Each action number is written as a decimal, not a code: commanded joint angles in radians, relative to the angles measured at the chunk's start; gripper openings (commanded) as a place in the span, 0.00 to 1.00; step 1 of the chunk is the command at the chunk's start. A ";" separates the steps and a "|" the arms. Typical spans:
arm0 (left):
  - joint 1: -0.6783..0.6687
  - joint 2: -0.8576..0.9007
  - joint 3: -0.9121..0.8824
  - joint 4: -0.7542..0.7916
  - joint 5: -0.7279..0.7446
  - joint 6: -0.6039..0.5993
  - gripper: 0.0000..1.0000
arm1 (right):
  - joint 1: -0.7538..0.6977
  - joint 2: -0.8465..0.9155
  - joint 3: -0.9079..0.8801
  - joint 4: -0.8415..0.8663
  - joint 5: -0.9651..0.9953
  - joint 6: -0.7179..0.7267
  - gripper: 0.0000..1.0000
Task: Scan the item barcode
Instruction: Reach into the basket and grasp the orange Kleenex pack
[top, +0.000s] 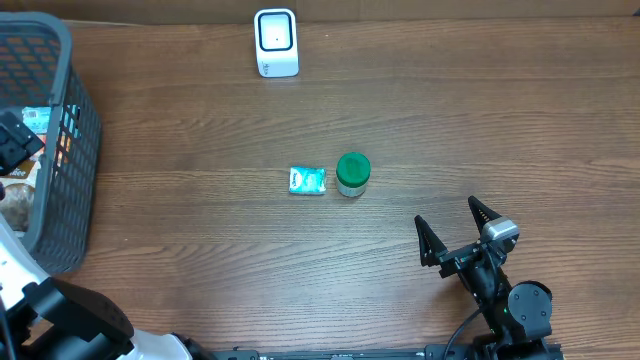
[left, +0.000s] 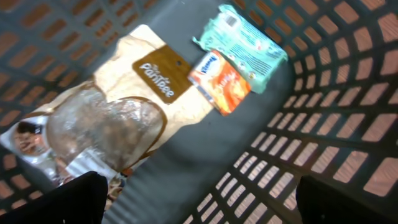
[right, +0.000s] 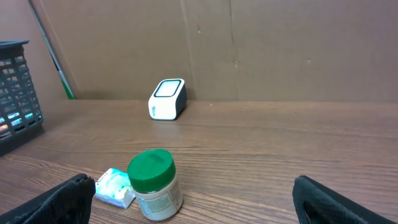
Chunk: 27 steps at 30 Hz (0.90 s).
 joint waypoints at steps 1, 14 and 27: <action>-0.010 0.018 -0.006 -0.025 0.101 0.078 1.00 | 0.007 -0.010 -0.011 0.004 0.010 0.006 1.00; -0.009 -0.013 0.067 -0.052 0.197 0.077 1.00 | 0.007 -0.010 -0.011 0.004 0.010 0.006 1.00; -0.003 0.033 0.123 0.024 0.055 0.095 1.00 | 0.007 -0.010 -0.011 0.004 0.010 0.006 1.00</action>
